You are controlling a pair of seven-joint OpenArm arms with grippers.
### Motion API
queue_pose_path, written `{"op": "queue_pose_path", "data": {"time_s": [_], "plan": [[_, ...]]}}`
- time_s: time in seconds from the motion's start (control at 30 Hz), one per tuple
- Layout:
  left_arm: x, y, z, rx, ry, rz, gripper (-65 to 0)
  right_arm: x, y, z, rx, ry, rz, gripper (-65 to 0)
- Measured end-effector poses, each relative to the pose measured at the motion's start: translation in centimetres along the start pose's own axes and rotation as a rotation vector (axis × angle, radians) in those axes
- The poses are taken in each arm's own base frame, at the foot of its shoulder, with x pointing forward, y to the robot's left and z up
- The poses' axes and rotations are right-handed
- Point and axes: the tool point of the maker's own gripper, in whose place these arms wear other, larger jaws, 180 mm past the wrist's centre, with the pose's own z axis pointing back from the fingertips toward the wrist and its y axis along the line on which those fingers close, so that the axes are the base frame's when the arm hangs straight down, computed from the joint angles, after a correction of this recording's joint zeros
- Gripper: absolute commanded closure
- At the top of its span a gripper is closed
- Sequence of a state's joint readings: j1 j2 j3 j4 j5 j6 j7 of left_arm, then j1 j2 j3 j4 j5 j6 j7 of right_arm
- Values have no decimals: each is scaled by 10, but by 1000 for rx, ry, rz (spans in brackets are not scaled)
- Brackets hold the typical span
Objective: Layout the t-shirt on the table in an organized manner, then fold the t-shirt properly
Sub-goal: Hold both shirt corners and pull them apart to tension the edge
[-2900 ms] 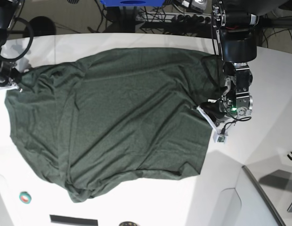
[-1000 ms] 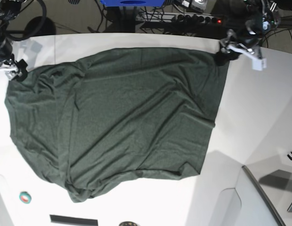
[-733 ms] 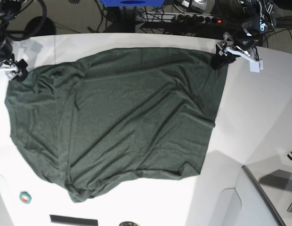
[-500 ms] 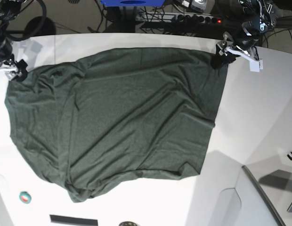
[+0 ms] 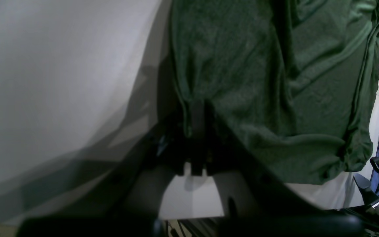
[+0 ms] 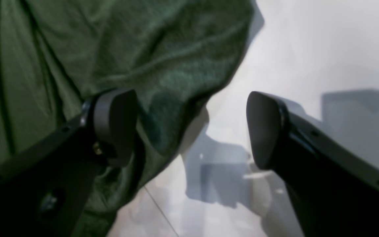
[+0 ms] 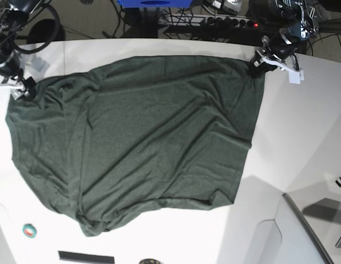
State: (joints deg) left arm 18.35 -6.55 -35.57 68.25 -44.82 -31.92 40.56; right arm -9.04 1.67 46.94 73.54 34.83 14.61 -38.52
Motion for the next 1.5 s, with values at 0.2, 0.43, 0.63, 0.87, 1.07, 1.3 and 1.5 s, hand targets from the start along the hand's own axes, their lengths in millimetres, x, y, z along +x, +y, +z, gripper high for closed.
{"op": "queue_pose_path", "data": {"time_s": [0.2, 0.43, 0.63, 0.87, 1.07, 1.3, 1.5], "plan": [[-1, 1, 0, 12, 14, -23, 0, 3, 1, -4, 4, -18, -10, -398], [-2, 2, 0, 15, 18, -40, 0, -3, -2, -7, -3, -2, -17, -171], [-2, 2, 0, 15, 18, -40, 0, -6, -2, -8, -3, 8, -18, -162], [-2, 2, 0, 15, 18, -40, 0, -3, 2, -10, 4, 1, -19, -236], [-2, 2, 0, 15, 18, -40, 0, -4, 2, -10, 4, 7, -19, 0], [7, 3, 8, 72, 30, -97, 0, 0, 7, -2, 11, 5, 5, -2], [33, -3, 22, 98, -9, -180, 0, 2, 13, 10, 16, 52, 50, -2]]}}
